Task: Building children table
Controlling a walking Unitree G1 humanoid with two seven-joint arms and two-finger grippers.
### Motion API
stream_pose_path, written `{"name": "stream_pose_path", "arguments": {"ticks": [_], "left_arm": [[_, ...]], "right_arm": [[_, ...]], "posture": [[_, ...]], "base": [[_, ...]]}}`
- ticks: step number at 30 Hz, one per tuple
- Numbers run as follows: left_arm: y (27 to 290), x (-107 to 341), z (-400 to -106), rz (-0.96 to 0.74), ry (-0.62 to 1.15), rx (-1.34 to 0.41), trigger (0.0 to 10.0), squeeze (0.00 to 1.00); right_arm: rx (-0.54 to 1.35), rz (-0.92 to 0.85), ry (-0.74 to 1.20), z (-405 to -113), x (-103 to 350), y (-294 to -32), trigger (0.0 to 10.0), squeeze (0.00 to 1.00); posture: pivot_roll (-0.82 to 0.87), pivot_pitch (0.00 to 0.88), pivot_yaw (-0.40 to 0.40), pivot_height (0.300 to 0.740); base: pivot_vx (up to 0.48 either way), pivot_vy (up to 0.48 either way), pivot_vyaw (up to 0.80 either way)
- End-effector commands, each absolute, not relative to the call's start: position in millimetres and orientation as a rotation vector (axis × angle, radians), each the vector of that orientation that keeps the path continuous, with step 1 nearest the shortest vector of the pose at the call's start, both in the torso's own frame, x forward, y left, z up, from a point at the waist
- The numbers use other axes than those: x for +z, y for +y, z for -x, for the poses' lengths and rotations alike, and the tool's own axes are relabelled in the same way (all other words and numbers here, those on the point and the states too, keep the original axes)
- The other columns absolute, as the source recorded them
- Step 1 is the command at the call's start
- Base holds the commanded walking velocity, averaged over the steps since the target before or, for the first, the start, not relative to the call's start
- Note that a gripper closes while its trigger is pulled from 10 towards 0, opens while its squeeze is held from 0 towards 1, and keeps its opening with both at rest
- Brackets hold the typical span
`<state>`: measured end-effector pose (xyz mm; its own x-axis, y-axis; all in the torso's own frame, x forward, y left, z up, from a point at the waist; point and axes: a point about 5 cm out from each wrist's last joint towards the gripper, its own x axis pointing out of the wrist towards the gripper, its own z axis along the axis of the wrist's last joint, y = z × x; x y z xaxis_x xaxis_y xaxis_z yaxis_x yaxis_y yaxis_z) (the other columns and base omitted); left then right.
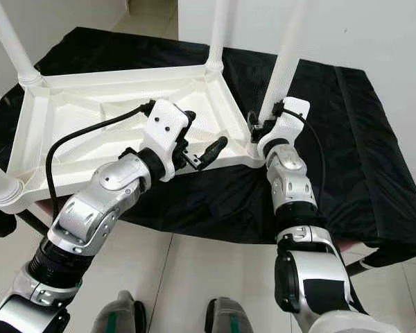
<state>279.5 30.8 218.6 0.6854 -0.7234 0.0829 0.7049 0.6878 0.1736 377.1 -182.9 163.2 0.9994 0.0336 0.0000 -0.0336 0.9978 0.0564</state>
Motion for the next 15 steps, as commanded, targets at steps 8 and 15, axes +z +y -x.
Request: {"name": "stream_pose_path", "arguments": {"ticks": [8, 15], "left_arm": [[26.6, 217.5, -273.1, -0.137, -0.139, -0.882, 10.0, 0.0], [25.1, 217.1, -271.8, -0.135, -0.135, -0.888, 10.0, 0.0]], "right_arm": [[-0.067, -0.247, 0.1, -373.3, 139.3, -194.0, 10.0, 0.0], [-0.118, -0.318, 0.088, -372.8, 139.8, -203.2, 10.0, 0.0]], "posture": [[-0.01, 0.042, -0.006, 0.74], [-0.02, 0.037, -0.005, 0.74]], "base": [[0.0, 0.0, 0.0], [0.0, 0.0, 0.0]]}}
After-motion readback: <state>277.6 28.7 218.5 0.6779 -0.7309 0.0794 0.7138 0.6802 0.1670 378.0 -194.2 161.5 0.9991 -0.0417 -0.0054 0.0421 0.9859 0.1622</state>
